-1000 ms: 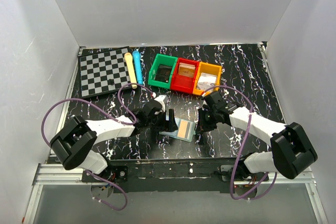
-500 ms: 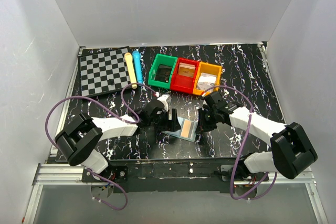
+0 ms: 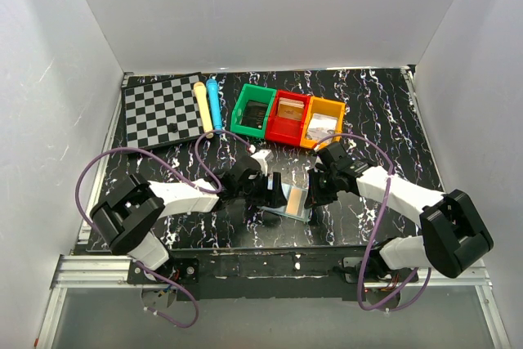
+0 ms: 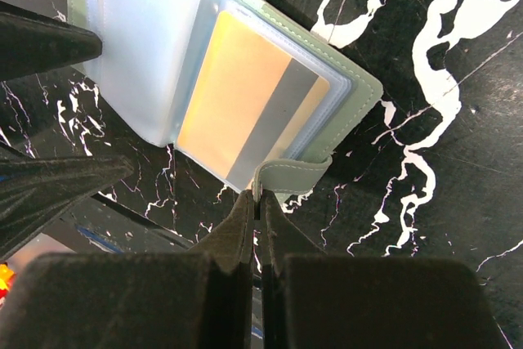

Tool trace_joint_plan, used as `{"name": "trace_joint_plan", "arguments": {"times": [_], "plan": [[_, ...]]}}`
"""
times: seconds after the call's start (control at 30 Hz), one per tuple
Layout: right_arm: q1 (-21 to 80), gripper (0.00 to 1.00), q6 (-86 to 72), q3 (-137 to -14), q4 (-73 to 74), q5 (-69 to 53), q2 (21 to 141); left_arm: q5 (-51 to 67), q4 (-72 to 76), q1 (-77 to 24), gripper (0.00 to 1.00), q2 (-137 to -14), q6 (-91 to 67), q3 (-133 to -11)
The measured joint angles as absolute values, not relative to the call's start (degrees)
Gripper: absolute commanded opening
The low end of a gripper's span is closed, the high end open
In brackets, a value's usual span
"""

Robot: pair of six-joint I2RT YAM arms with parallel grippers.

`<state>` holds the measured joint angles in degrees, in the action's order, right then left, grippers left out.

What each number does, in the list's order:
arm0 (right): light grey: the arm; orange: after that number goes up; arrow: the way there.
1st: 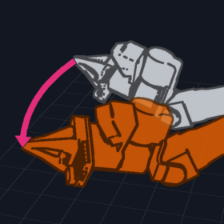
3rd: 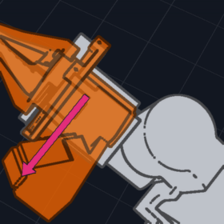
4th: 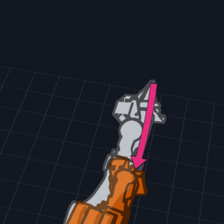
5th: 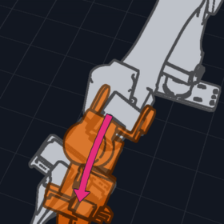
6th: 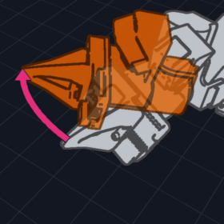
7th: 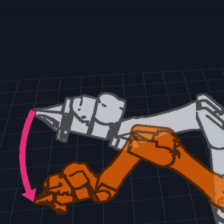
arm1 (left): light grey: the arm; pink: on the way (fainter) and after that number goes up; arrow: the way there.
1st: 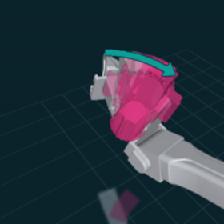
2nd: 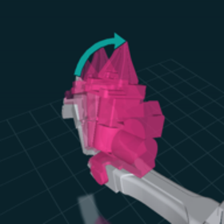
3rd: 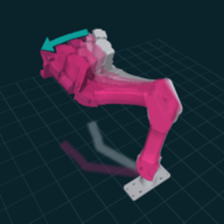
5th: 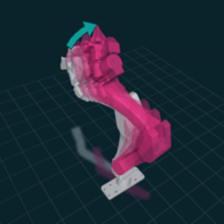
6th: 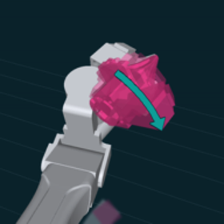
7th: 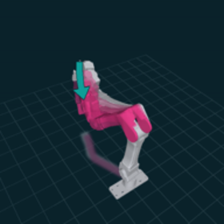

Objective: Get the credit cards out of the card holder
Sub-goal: Remove the credit card from the card holder.

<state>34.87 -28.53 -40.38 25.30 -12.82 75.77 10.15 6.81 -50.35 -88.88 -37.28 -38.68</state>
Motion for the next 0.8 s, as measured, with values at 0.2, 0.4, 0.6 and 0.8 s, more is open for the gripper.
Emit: {"name": "trace_joint_plan", "arguments": {"times": [0.2,0.4,0.6,0.8], "plan": [[34.85,0.01,-28.53,-40.38,25.30,-12.80,75.90,11.62,7.70,-51.16,0.71,-89.89,-36.86,-39.27],[34.85,0.01,-28.53,-40.38,25.28,-12.82,75.90,13.02,7.84,-51.83,0.71,-90.48,-36.36,-39.92],[34.83,0.01,-28.53,-40.38,25.15,-12.82,75.90,14.46,7.94,-52.27,0.71,-90.61,-35.79,-40.16],[34.83,0.01,-28.53,-40.36,25.15,-12.82,75.90,16.14,7.73,-53.08,0.71,-91.96,-35.24,-41.76]]}}
